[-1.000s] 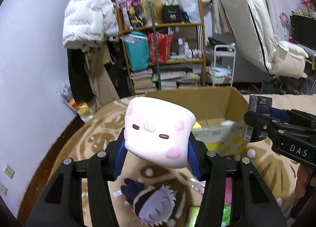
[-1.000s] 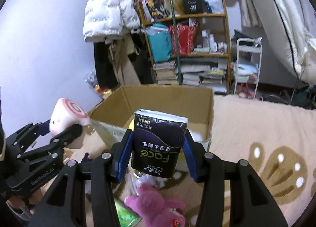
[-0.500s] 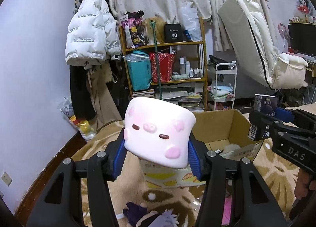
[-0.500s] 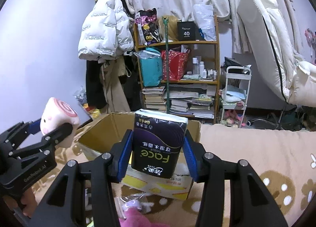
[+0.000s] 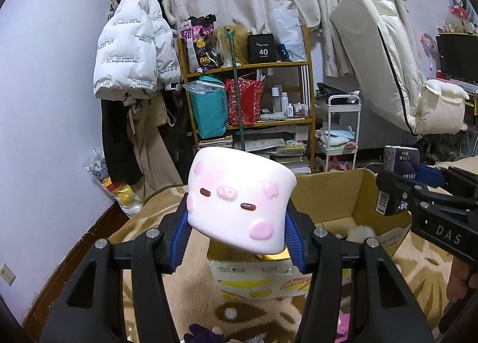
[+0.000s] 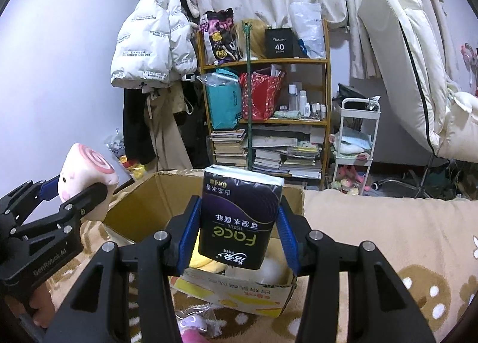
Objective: Organize soft objects
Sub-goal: 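Lift the marshmallow plush with the left gripper while the right gripper carries the tissue pack over the box, then open both grippers to drop the marshmallow plush and Face tissue pack into the box, then move both grippers back toward the toys lying beside the box, then grasp the purple-haired plush doll with the left gripper while the right gripper grasps the green tissue pack, then lift the doll with the left gripper while the right gripper carries the green tissue pack over the box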
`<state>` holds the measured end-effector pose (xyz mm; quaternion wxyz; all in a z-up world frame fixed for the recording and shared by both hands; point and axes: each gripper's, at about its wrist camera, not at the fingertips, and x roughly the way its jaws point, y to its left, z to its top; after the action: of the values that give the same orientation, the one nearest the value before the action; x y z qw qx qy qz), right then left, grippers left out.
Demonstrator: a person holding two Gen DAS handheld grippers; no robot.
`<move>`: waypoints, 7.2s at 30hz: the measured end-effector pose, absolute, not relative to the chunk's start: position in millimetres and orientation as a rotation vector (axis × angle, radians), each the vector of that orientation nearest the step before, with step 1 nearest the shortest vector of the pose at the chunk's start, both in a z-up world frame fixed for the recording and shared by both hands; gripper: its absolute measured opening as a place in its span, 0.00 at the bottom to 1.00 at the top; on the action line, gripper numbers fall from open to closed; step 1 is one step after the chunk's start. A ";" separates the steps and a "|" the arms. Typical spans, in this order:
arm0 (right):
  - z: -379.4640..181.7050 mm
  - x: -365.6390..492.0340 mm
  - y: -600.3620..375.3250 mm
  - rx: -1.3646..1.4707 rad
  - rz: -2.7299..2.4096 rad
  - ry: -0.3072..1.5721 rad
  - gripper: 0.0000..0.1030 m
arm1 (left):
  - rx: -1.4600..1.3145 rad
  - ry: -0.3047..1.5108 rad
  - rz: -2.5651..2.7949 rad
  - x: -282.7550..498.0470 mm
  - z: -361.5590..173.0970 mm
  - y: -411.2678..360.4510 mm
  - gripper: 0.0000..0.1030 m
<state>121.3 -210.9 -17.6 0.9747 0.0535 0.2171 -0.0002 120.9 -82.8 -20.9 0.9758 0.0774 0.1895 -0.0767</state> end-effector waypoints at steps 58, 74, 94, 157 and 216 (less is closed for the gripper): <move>-33.4 102.2 -218.9 0.187 0.016 0.565 1.00 | 0.234 0.545 -0.113 109.9 -23.6 -69.8 0.96; -10.9 51.3 -186.9 0.122 0.010 0.611 1.00 | 0.209 0.592 -0.041 60.2 7.5 -29.7 0.96; -43.1 35.9 -155.0 0.170 0.022 0.820 1.00 | 0.124 0.774 -0.084 50.9 -2.6 2.2 0.96; -142.5 77.4 -125.6 0.224 0.102 1.228 0.92 | 0.287 1.271 -0.247 126.5 -143.3 -52.6 0.67; -25.8 68.5 -165.1 0.115 0.096 0.746 0.79 | 0.109 0.547 -0.107 57.9 1.2 -26.4 0.58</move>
<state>68.5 -165.1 -25.8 0.9284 0.0561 0.3642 0.0469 57.9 -26.4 1.2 0.9599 0.0538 0.2699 -0.0527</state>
